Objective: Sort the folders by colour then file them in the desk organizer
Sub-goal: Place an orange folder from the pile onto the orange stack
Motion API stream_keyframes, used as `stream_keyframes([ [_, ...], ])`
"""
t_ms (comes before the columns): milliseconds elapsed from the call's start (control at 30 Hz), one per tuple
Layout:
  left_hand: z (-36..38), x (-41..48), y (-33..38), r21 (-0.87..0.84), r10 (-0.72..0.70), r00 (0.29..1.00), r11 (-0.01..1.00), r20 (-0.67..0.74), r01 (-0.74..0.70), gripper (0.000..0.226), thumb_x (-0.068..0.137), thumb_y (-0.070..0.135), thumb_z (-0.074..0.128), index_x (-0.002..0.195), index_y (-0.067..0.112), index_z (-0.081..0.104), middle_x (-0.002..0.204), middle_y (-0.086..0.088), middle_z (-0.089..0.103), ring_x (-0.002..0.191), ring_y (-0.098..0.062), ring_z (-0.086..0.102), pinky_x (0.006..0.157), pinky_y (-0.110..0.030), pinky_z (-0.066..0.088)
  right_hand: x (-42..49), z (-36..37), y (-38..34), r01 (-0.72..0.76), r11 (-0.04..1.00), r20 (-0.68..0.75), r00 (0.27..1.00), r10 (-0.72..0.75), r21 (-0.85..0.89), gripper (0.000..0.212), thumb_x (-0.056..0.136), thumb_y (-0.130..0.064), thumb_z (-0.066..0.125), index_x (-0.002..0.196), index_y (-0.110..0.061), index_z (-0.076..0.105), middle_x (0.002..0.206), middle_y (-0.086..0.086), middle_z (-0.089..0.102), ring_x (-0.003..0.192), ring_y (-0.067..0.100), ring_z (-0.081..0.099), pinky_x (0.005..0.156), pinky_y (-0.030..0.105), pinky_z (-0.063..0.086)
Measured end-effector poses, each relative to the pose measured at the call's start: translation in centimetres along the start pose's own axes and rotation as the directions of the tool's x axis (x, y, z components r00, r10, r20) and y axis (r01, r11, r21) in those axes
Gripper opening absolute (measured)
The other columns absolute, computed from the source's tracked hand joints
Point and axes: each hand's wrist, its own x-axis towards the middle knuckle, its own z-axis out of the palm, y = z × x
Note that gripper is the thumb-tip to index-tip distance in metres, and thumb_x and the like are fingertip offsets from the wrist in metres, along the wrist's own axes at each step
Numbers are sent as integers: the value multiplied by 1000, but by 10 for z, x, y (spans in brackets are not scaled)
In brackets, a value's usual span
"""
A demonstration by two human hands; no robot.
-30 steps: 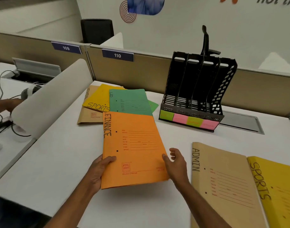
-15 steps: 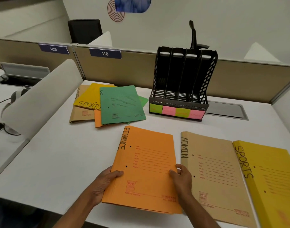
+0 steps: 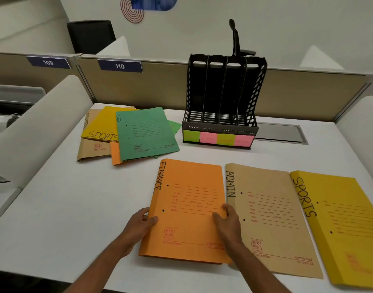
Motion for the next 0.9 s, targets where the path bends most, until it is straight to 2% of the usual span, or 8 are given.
stream_keyframes([
  [133, 1, 3, 3, 65, 40, 999, 997, -32, -38, 27, 99, 34, 57, 126, 30, 52, 109, 6, 65, 91, -7, 67, 61, -15, 53, -1, 5, 1, 32, 997, 7, 999, -32, -64, 49, 96, -22, 61, 141, -17, 44, 140, 7, 51, 125, 27, 51, 105, 46, 48],
  [267, 0, 10, 3, 123, 62, 995, 991, -74, -52, 28, 99, 33, 57, 126, 30, 51, 112, 2, 64, 92, -6, 64, 66, -19, 53, -1, 12, 0, 66, 992, -2, 998, -67, -112, 56, 95, -21, 63, 145, -13, 41, 146, 8, 46, 134, 27, 44, 111, 45, 42],
  [333, 2, 13, 3, 167, 73, 993, 984, -95, -56, 32, 99, 33, 57, 130, 29, 50, 122, -5, 62, 95, -12, 65, 73, -23, 54, -1, 13, -1, 91, 986, 0, 996, -92, -138, 57, 94, -20, 64, 146, -11, 40, 146, 9, 45, 135, 27, 42, 112, 43, 40],
  [400, 4, 16, 4, 240, 83, 988, 970, -131, -50, 47, 99, 31, 58, 142, 20, 46, 129, -8, 59, 104, -19, 62, 83, -31, 53, 0, 14, -2, 119, 981, 5, 993, -120, -153, 56, 94, -18, 64, 144, -9, 40, 145, 10, 46, 134, 27, 43, 111, 41, 39],
  [533, 3, 23, 4, 277, 76, 982, 961, -171, -27, 60, 97, 31, 61, 150, 14, 38, 132, -8, 55, 119, -24, 57, 96, -39, 51, -1, 17, -2, 144, 972, 1, 989, -147, -184, 55, 96, -16, 61, 145, -5, 39, 149, 14, 40, 140, 29, 37, 115, 43, 35],
  [667, -7, 33, 8, 251, 67, 976, 968, -207, -13, 57, 96, 33, 63, 147, 19, 42, 133, -7, 56, 116, -21, 56, 91, -34, 50, -4, 28, -8, 168, 965, -40, 983, -179, -203, 56, 97, -19, 60, 147, -9, 38, 158, 13, 30, 148, 28, 26, 119, 47, 30],
  [800, -25, 49, 22, 206, 123, 939, 977, -320, -58, 44, 96, 29, 64, 137, 20, 53, 127, -8, 62, 102, -17, 58, 78, -27, 50, 2, 46, -26, 235, 956, 6, 971, -237, -178, 52, 98, -21, 59, 146, -14, 40, 161, 8, 27, 150, 23, 22, 119, 36, 24],
  [900, -44, 65, 41, 146, 173, 888, 982, -426, -121, 38, 96, 25, 63, 133, 17, 56, 125, -11, 63, 99, -18, 58, 80, -31, 52, 14, 67, -50, 272, 951, 64, 962, -265, -149, 51, 98, -21, 58, 146, -15, 41, 162, 7, 24, 151, 20, 18, 118, 30, 20],
])
